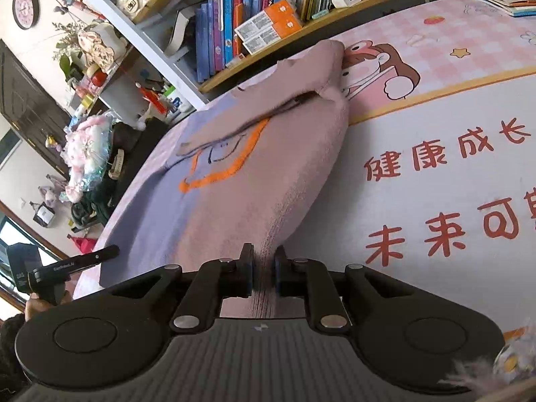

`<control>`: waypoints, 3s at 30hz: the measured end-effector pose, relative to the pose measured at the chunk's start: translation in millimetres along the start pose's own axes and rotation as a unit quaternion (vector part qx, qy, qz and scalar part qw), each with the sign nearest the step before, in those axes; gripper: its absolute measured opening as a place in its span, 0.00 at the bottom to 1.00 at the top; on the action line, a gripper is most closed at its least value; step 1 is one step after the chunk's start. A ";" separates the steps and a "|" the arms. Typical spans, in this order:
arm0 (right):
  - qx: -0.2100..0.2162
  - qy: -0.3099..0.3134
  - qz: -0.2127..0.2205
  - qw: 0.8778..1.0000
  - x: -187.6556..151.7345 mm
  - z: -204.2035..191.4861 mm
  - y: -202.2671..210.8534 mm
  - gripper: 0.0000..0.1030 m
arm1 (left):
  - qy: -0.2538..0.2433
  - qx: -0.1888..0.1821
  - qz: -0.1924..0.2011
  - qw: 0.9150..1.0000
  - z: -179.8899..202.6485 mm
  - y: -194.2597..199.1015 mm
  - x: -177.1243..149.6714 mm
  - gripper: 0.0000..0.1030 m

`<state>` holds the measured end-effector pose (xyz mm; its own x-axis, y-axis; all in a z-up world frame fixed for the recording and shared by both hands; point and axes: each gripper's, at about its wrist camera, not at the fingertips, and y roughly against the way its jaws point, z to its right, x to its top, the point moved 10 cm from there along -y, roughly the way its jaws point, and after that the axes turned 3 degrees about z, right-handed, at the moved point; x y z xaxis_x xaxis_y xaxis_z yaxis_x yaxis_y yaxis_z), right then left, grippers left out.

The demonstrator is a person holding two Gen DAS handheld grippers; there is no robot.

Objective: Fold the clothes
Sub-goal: 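Grasp the lavender hem with the left gripper while the right gripper grasps the pink hem, then lift the hem with both grippers and fold it over toward the collar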

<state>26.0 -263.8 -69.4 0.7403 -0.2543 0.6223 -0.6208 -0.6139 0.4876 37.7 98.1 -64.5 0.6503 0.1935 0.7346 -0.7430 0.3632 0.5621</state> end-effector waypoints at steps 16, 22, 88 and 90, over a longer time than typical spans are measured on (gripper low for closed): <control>0.005 0.011 -0.007 1.000 -15.7 -9.1 8.5 0.09 | 0.057 -0.026 0.003 0.998 -5.2 1.1 -13.2 0.06; 0.040 -0.002 0.027 0.999 -12.0 -19.2 34.6 0.09 | 0.091 -0.079 0.010 0.993 7.9 22.3 -29.9 0.05; -0.108 0.103 0.096 0.984 175.1 78.1 -98.9 0.07 | -0.094 0.053 0.041 0.993 -10.7 -140.4 121.8 0.06; -0.095 0.086 0.114 0.985 179.0 77.4 -90.5 0.06 | -0.081 0.028 0.102 0.991 -0.9 -116.1 133.3 0.06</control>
<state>234.7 -311.6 -49.5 0.5318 -0.2286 0.8154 -0.8148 -0.4007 0.4191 210.8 82.5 -32.1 0.4546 0.1083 0.8841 -0.8673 0.2799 0.4117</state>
